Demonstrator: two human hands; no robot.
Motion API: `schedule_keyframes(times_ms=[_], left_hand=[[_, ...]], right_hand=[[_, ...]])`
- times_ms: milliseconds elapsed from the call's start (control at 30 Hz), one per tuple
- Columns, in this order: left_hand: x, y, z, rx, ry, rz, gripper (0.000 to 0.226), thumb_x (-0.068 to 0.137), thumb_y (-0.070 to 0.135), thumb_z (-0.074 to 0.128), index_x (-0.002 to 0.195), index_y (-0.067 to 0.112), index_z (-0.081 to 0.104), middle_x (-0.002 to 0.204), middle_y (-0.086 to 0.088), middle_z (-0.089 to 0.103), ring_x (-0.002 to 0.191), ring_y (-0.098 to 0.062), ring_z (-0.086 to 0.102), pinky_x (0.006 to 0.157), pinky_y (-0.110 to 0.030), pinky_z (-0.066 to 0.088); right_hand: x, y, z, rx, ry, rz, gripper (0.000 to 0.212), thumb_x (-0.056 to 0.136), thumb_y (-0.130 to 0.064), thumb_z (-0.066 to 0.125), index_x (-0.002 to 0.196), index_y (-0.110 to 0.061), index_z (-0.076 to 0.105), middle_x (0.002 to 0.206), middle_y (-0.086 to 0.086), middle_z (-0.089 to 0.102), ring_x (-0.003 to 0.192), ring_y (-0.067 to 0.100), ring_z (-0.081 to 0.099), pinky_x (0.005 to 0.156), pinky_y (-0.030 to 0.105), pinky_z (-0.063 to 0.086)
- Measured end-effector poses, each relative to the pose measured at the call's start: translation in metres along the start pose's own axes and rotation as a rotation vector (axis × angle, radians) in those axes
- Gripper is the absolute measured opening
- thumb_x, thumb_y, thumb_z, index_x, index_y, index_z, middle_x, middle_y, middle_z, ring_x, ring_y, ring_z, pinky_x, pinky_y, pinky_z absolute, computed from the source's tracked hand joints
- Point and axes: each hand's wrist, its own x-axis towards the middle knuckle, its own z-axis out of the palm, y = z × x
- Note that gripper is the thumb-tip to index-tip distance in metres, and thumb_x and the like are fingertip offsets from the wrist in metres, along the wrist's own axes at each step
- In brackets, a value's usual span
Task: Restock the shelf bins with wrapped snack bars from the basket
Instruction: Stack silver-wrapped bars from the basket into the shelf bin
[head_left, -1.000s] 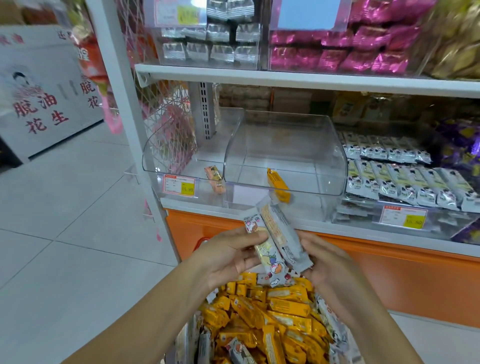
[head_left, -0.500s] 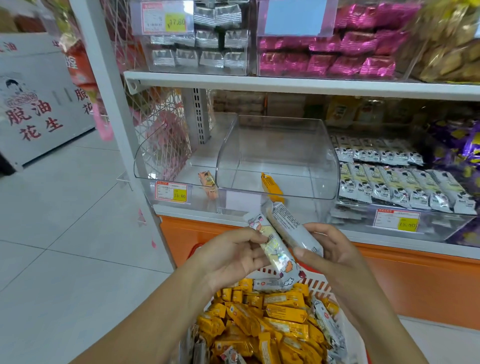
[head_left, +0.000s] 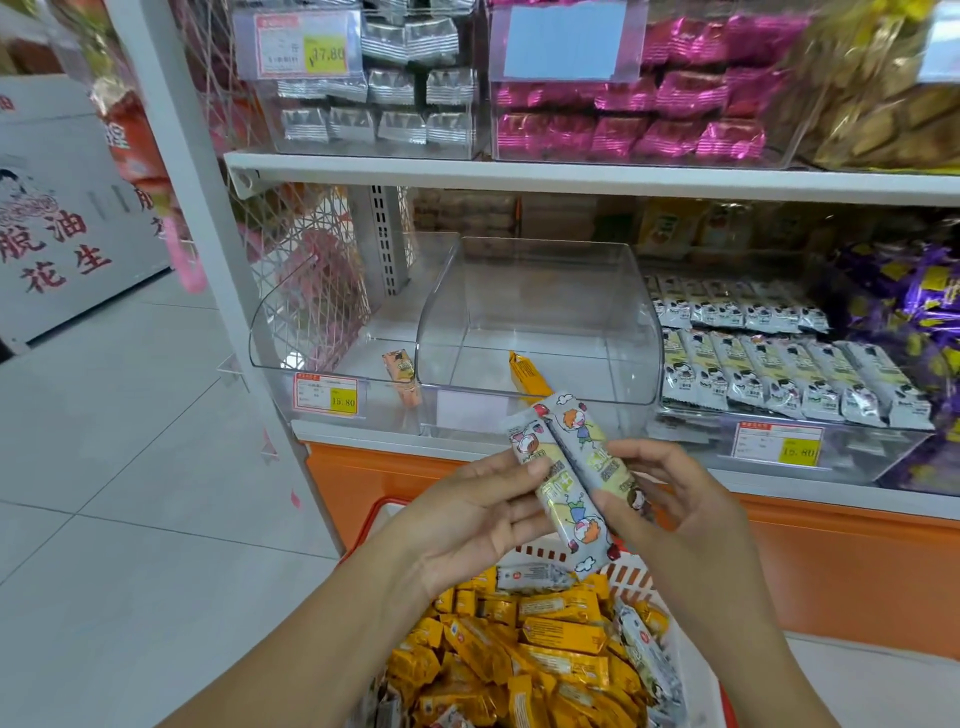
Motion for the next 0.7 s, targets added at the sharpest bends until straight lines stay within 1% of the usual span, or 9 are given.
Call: schedule_keyframes(times_ms=[33, 100, 167, 233, 367, 467, 533, 633, 700], left_hand=[[0.001, 0.0, 0.0, 0.009, -0.005, 0.006, 0.038, 0.081, 0.008, 0.058, 0.118, -0.001, 0.061, 0.123, -0.023, 0.061, 0.103, -0.028, 0.066, 0.093, -0.04, 0.051], [0.002, 0.0, -0.001, 0.014, -0.008, 0.023, 0.034, 0.081, 0.009, 0.058, 0.114, 0.001, 0.064, 0.12, -0.022, 0.063, 0.102, -0.027, 0.066, 0.093, -0.039, 0.052], [0.002, 0.001, 0.0, 0.01, -0.008, 0.037, 0.033, 0.08, 0.008, 0.058, 0.111, 0.002, 0.066, 0.12, -0.022, 0.063, 0.101, -0.027, 0.067, 0.092, -0.039, 0.052], [0.002, 0.001, 0.001, 0.0, -0.012, 0.04, 0.032, 0.079, 0.008, 0.059, 0.11, 0.003, 0.067, 0.119, -0.022, 0.063, 0.1, -0.027, 0.067, 0.09, -0.04, 0.053], [0.001, 0.003, 0.004, 0.015, -0.051, 0.01, 0.03, 0.082, 0.013, 0.058, 0.109, 0.009, 0.071, 0.117, -0.018, 0.066, 0.097, -0.027, 0.068, 0.079, -0.041, 0.058], [0.0, 0.006, 0.007, 0.113, -0.044, -0.02, 0.039, 0.081, 0.021, 0.059, 0.119, 0.012, 0.064, 0.122, -0.017, 0.064, 0.101, -0.027, 0.065, 0.085, -0.042, 0.055], [-0.001, 0.007, 0.006, 0.186, -0.069, -0.077, 0.043, 0.083, 0.013, 0.063, 0.126, 0.017, 0.058, 0.124, -0.015, 0.063, 0.109, -0.027, 0.062, 0.092, -0.044, 0.051], [-0.003, 0.008, 0.004, 0.359, -0.203, -0.18, 0.068, 0.081, -0.008, 0.063, 0.136, 0.03, 0.046, 0.128, -0.01, 0.061, 0.119, -0.028, 0.057, 0.101, -0.046, 0.046], [-0.004, 0.007, 0.002, 0.512, -0.206, -0.206, 0.071, 0.082, -0.008, 0.063, 0.135, 0.035, 0.045, 0.121, -0.002, 0.066, 0.113, -0.022, 0.061, 0.094, -0.037, 0.049]], right_hand=[[0.0, -0.001, -0.001, 0.046, -0.017, 0.012, 0.027, 0.08, -0.007, 0.073, 0.098, -0.027, 0.067, 0.099, -0.016, 0.07, 0.093, -0.001, 0.065, 0.066, 0.018, 0.054], [0.0, -0.003, -0.002, 0.117, -0.055, 0.015, 0.025, 0.082, -0.004, 0.07, 0.1, -0.021, 0.068, 0.099, -0.008, 0.072, 0.089, 0.004, 0.068, 0.061, 0.019, 0.054], [0.0, -0.005, -0.002, 0.135, -0.07, 0.002, 0.027, 0.083, -0.002, 0.068, 0.103, -0.02, 0.066, 0.1, -0.007, 0.072, 0.089, 0.005, 0.068, 0.062, 0.019, 0.055], [0.0, -0.003, -0.002, 0.138, -0.06, -0.005, 0.03, 0.082, -0.002, 0.069, 0.105, -0.022, 0.066, 0.102, -0.008, 0.072, 0.094, 0.004, 0.067, 0.065, 0.018, 0.054], [0.0, 0.0, -0.002, 0.116, -0.047, 0.005, 0.034, 0.08, -0.007, 0.073, 0.108, -0.023, 0.064, 0.102, -0.013, 0.071, 0.097, -0.001, 0.065, 0.072, 0.013, 0.052], [0.001, 0.001, -0.002, 0.064, -0.058, 0.02, 0.037, 0.077, -0.013, 0.076, 0.107, -0.027, 0.061, 0.103, -0.019, 0.069, 0.095, -0.002, 0.065, 0.071, 0.017, 0.054], [0.002, 0.005, -0.003, 0.036, -0.037, 0.054, 0.039, 0.075, -0.016, 0.079, 0.106, -0.03, 0.061, 0.103, -0.019, 0.069, 0.092, 0.0, 0.065, 0.071, 0.023, 0.054], [0.005, 0.012, -0.003, 0.037, -0.007, 0.096, 0.036, 0.077, -0.013, 0.077, 0.104, -0.031, 0.063, 0.1, -0.017, 0.07, 0.09, 0.001, 0.066, 0.071, 0.021, 0.052], [0.007, 0.013, -0.005, 0.046, 0.023, 0.09, 0.035, 0.078, -0.008, 0.075, 0.101, -0.032, 0.063, 0.096, -0.015, 0.071, 0.087, 0.0, 0.066, 0.066, 0.017, 0.052]])
